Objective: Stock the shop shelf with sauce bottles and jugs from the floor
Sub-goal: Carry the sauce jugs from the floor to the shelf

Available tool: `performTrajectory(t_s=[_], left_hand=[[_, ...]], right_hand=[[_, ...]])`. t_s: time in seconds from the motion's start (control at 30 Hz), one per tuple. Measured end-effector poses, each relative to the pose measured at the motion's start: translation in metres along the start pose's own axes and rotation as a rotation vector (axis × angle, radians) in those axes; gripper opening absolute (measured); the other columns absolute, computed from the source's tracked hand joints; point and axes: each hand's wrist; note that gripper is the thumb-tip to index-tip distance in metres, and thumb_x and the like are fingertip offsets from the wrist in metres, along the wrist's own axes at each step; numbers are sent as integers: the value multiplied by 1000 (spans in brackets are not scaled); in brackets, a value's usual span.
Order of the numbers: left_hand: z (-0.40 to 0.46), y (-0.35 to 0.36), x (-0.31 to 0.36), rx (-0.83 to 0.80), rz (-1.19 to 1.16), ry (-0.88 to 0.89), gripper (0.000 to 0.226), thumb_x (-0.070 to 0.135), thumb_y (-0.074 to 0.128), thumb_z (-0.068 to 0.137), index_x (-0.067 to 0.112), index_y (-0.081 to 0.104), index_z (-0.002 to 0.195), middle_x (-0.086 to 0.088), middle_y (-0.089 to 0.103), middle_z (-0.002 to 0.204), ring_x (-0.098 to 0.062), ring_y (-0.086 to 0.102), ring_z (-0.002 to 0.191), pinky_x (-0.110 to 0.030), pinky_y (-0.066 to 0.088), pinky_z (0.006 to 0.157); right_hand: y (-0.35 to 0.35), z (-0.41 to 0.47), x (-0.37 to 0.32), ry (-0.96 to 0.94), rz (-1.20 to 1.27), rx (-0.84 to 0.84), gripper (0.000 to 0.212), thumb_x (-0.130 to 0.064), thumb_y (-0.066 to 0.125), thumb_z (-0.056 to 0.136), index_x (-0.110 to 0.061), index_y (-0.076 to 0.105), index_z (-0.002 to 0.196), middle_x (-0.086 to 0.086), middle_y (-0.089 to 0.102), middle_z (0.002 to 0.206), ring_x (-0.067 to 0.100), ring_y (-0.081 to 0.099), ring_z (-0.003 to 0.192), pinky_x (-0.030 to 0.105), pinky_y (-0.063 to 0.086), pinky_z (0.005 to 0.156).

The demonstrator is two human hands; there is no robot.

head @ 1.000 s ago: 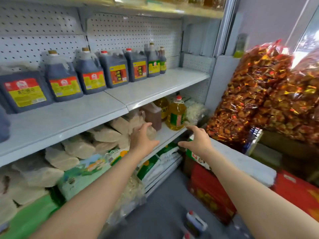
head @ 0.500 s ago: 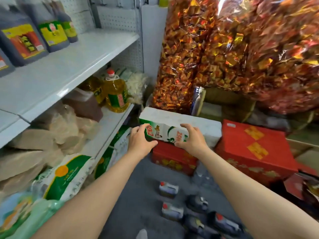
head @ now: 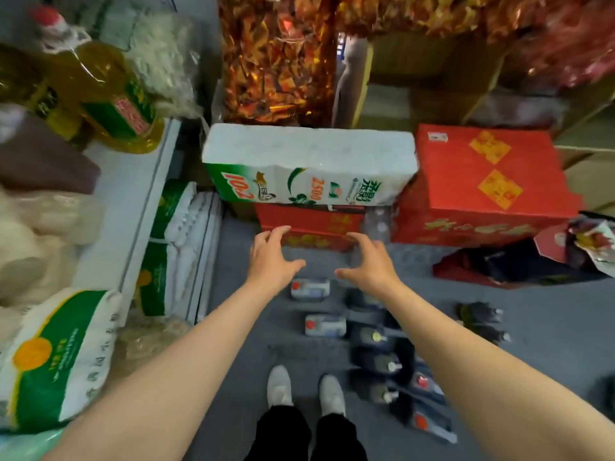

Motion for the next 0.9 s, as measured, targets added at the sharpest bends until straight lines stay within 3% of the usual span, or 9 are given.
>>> performTrajectory(t_s=[0.2, 0.37, 0.53, 0.63, 0.8, 0.9], left_hand=[[27, 85, -72, -91, 3, -90, 72, 33, 77, 84, 31, 40, 146, -8, 33, 149, -29, 38, 136, -40, 38, 109], [46, 175, -152, -138, -5, -154, 71, 32, 81, 80, 20, 49, 141, -17, 47, 139, -32, 43, 132, -32, 33, 107], [66, 275, -232, -179, -32, -204, 68, 33, 83, 78, 14, 54, 137, -15, 55, 136, -32, 48, 129, -29, 34, 102], [82, 332, -278, -205, -75, -194, 70, 29, 86, 75, 12, 56, 136, -15, 57, 136, -32, 52, 127, -34, 41, 101], [112, 406, -343, -293, -205, -152, 88, 11, 90, 67, 16, 46, 143, 3, 54, 134, -13, 53, 119, -8, 37, 92], [128, 436, -371, -329, -224, -94, 115, 12, 92, 64, 19, 23, 156, 6, 46, 144, -11, 45, 132, -20, 37, 106]], right_hand=[[66, 42, 86, 102, 8, -95, 85, -33, 83, 81, -25, 34, 150, 13, 35, 147, 35, 50, 124, 44, 45, 106], [145, 76, 175, 165, -35, -132, 85, -26, 85, 76, -14, 41, 148, 21, 43, 144, 37, 44, 132, 35, 38, 105], [227, 113, 266, 203, -86, -182, 82, -27, 81, 79, -17, 39, 149, 21, 42, 146, 38, 42, 134, 41, 39, 104], [271, 139, 315, 188, -128, -207, 84, -27, 80, 81, -15, 34, 150, 18, 42, 148, 35, 38, 137, 38, 36, 101], [342, 169, 385, 166, -34, -195, 107, -17, 86, 75, -12, 19, 158, 18, 36, 153, 34, 38, 140, 36, 35, 108], [378, 181, 411, 169, 103, -130, 116, -14, 85, 76, -26, 6, 160, 9, 40, 152, 27, 47, 135, 39, 44, 107]])
Point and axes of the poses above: each hand's wrist, its own z-axis towards the middle knuckle, its own y-axis out of the palm, x = y × z
